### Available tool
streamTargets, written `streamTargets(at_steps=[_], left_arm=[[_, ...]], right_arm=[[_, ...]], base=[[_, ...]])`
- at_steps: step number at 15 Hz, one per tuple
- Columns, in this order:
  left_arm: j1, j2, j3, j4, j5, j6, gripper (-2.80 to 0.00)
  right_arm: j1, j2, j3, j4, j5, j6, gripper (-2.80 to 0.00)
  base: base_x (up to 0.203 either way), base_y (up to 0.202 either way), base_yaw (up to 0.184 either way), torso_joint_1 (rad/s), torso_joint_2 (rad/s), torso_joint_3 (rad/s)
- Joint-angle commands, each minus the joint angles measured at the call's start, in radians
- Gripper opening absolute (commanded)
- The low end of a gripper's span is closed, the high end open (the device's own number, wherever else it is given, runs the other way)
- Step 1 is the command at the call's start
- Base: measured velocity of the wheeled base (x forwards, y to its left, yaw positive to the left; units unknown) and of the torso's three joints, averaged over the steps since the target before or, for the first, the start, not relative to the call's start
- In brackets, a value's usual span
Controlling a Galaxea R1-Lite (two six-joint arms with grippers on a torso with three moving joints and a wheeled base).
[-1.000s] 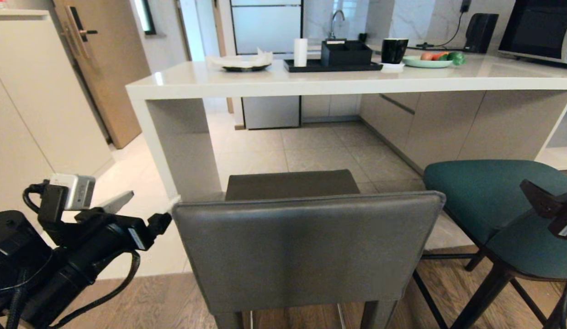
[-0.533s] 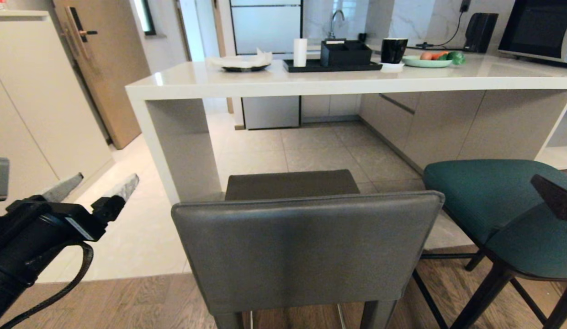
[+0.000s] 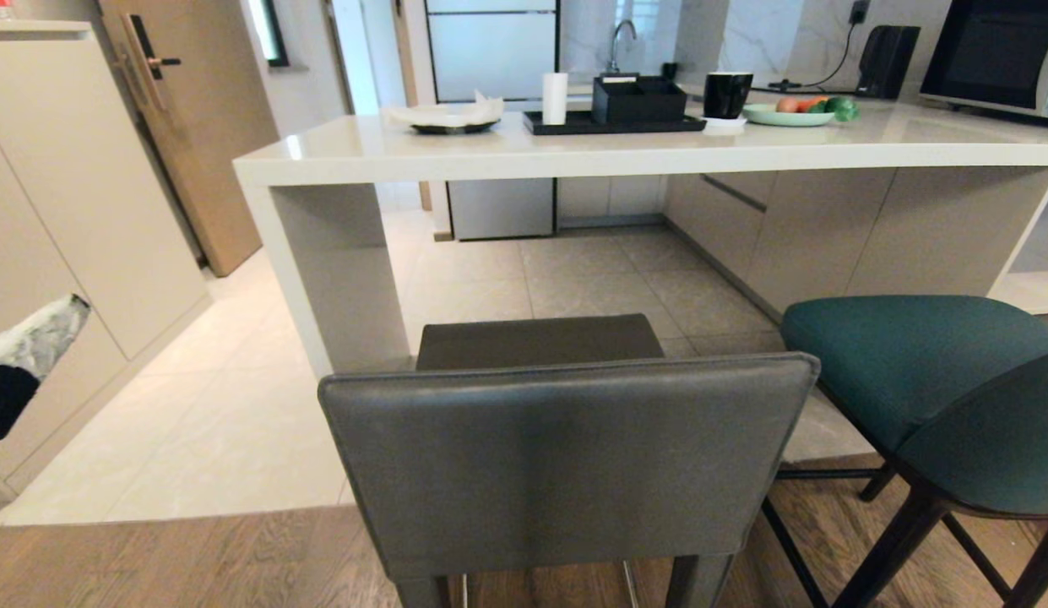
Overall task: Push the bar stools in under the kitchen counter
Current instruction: Push the blue chair back under the dining table
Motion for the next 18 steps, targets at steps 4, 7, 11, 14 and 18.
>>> streamTargets(at_steps=[4,7,11,14,18], left_arm=[[0.044,-0.272,0.017,0.130,-0.015,0.027,0.00],[0.069,-0.477,0.087,0.230,-0.104,0.031,0.00],[0.094,-0.794,0.116,0.644,-0.197,0.070,0.00],[0.100,-0.811,0.239,0.729,-0.152,0.149,0.00],[0.101,-0.810,0.366,0.644,-0.080,0.128,0.00]], right_arm=[[-0.078,-0.283,-0.048,0.188,-0.008,-0.036,0.00],[-0.076,-0.396,-0.046,0.296,0.017,-0.038,0.00],[-0.073,-0.578,0.013,0.421,0.080,-0.043,0.00],[-0.073,-0.613,0.107,0.473,0.084,-0.015,0.00],[-0.073,-0.613,0.282,0.460,0.084,0.034,0.00]], base=[[0.000,0.000,0.000,0.000,0.00,0.000],[0.000,0.000,0.000,0.000,0.00,0.000],[0.000,0.000,0.000,0.000,0.00,0.000],[0.000,0.000,0.000,0.000,0.00,0.000],[0.000,0.000,0.000,0.000,0.00,0.000]])
